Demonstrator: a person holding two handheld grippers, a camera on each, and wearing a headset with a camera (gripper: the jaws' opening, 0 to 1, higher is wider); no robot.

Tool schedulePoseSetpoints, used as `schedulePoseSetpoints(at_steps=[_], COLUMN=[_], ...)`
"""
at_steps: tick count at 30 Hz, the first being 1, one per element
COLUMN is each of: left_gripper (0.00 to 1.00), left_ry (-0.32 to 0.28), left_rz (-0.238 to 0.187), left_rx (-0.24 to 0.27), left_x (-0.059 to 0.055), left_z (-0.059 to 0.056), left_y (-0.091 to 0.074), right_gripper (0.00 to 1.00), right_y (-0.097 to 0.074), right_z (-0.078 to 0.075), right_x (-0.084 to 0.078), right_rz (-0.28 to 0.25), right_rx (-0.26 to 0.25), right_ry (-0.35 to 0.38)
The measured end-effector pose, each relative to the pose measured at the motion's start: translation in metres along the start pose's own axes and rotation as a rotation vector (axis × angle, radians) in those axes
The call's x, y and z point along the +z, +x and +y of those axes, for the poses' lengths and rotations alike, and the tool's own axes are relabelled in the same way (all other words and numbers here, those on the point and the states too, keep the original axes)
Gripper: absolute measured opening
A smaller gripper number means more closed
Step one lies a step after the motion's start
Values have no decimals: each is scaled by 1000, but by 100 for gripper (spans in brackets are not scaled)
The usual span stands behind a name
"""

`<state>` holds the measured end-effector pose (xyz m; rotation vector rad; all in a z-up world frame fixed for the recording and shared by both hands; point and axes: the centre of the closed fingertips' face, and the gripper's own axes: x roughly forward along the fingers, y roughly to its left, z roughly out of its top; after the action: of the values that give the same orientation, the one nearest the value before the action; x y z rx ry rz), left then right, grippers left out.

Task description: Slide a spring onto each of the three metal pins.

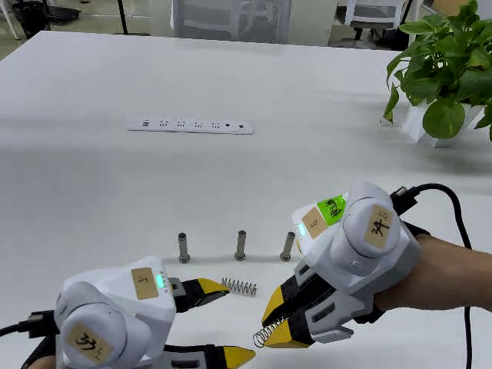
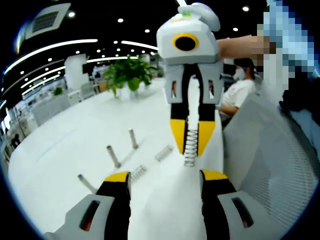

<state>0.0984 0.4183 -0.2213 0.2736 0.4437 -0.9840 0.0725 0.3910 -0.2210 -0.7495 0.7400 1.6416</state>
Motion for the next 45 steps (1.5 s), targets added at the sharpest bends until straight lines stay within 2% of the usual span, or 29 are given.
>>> schedulePoseSetpoints(at_steps=[2,5,6,10,15,18,21,22,24,27,33,39,42,45], left_gripper=[65,76,81,89,100,100,100,100,100,100,100,100,100,100], left_ry=[-13,-41,-49,-82,-144,-181,-185,-183,-139,-153,-141,-155,-175,-189], left_rz=[-6,-10,-12,-12,-25,-18,-18,-15,6,8,3,0,-9,-17], left_rx=[55,94,122,166,262,293,320,330,352,356,372,388,388,404], left_x=[-3,-6,-8,-14,-24,-31,-34,-35,-37,-39,-37,-39,-40,-40], left_z=[10,18,23,33,47,51,53,54,54,54,56,59,59,62], left_y=[-5,-12,-15,-23,-34,-39,-43,-44,-46,-46,-48,-51,-53,-55], right_gripper=[12,12,12,12,12,12,12,12,12,12,12,12,12,12], right_y=[0,0,0,1,2,2,3,3,4,4,-2,-12,-18,-24], right_z=[-1,-3,-3,-3,-6,-7,-8,-9,-11,-15,-27,-52,-69,-83], right_x=[0,0,-1,-1,-1,-2,-2,-2,-3,-6,2,22,30,42], right_rz=[3,5,7,13,26,34,45,49,63,102,120,138,166,163], right_rx=[1,3,5,15,14,15,14,14,15,11,2,-22,-48,-64], right_ry=[-1,-4,-7,-14,-27,-37,-49,-52,-63,-99,-130,-179,-212,-225])
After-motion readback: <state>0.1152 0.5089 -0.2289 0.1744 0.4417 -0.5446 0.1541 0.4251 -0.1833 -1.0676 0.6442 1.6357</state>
